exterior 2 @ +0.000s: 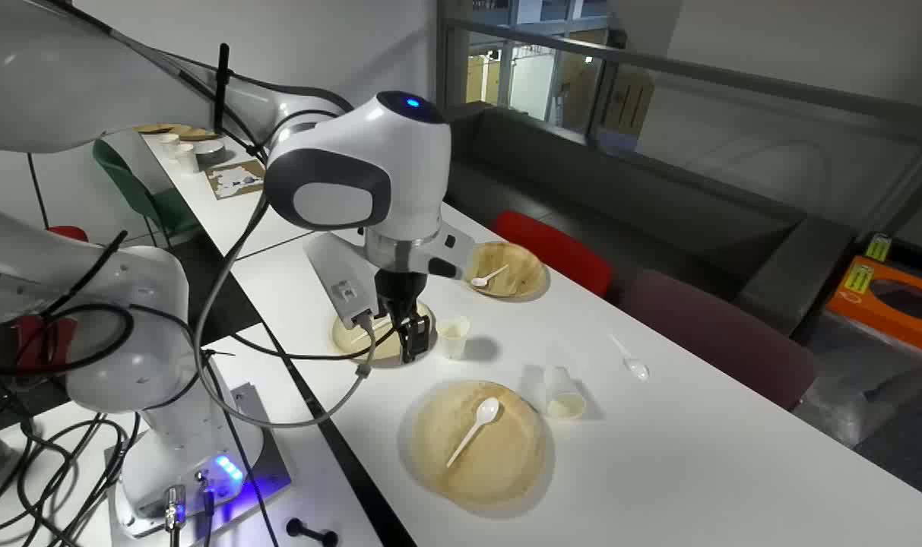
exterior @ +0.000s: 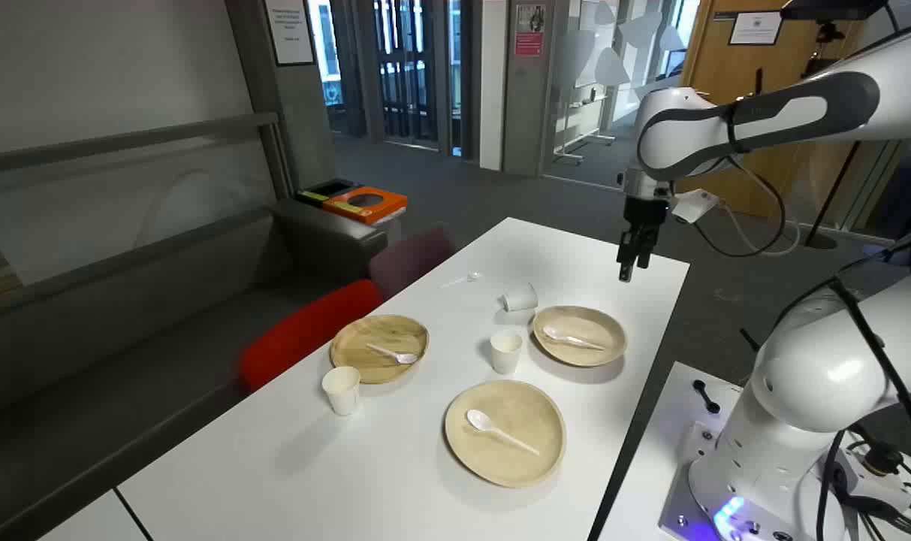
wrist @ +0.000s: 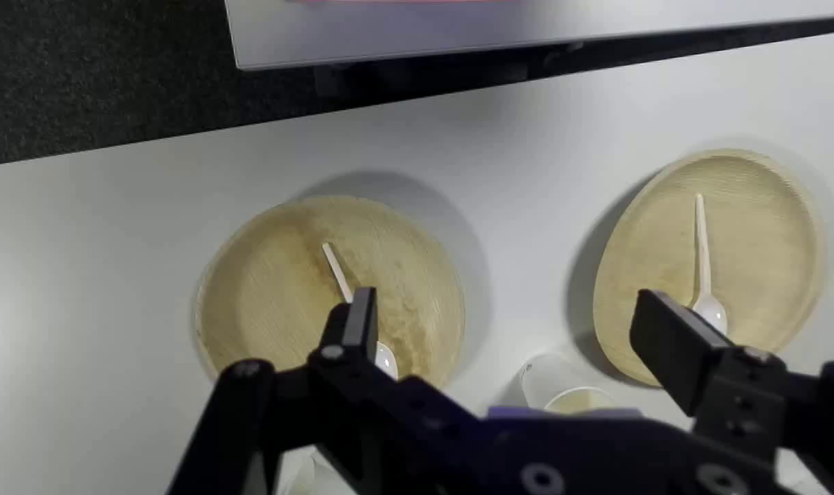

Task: Put the first right cup upright

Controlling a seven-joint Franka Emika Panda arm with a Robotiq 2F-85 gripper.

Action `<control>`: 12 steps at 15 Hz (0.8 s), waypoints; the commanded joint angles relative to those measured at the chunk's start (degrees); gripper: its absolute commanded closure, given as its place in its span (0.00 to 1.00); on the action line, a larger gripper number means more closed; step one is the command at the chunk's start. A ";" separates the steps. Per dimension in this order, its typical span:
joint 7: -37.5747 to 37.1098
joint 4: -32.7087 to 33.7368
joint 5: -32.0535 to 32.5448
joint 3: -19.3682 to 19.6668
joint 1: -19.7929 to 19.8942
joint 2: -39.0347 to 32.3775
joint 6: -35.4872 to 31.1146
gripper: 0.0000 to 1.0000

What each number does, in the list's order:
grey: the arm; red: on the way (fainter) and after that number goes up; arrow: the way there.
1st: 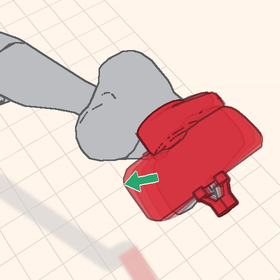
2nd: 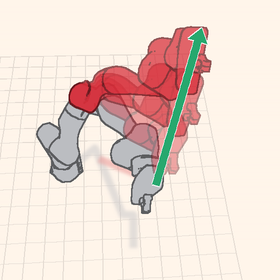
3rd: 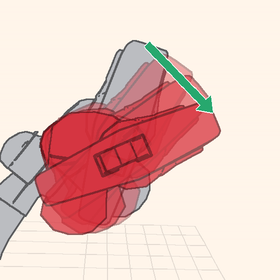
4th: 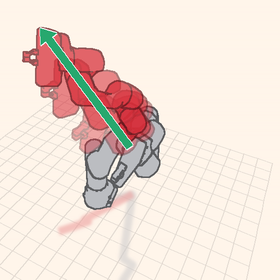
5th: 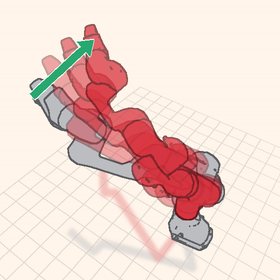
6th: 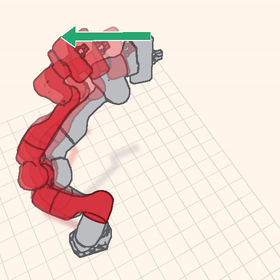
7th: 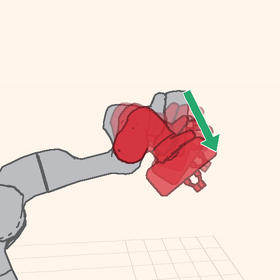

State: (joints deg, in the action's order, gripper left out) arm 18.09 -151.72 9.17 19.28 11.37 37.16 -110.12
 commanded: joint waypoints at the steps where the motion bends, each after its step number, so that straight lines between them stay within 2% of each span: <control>1: 0.35 0.06 -0.39 -0.59 0.64 -0.26 0.02 0.00; 3: 0.03 0.94 -1.21 -0.54 0.23 -1.27 -0.32 0.00; 6: -0.84 4.09 -5.96 -0.15 -1.18 -4.20 -0.03 0.00; 12: -0.71 14.12 -16.22 2.17 -1.08 -16.21 -3.26 0.00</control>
State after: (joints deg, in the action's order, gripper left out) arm 17.61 -144.11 -2.55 19.93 10.64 28.49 -111.81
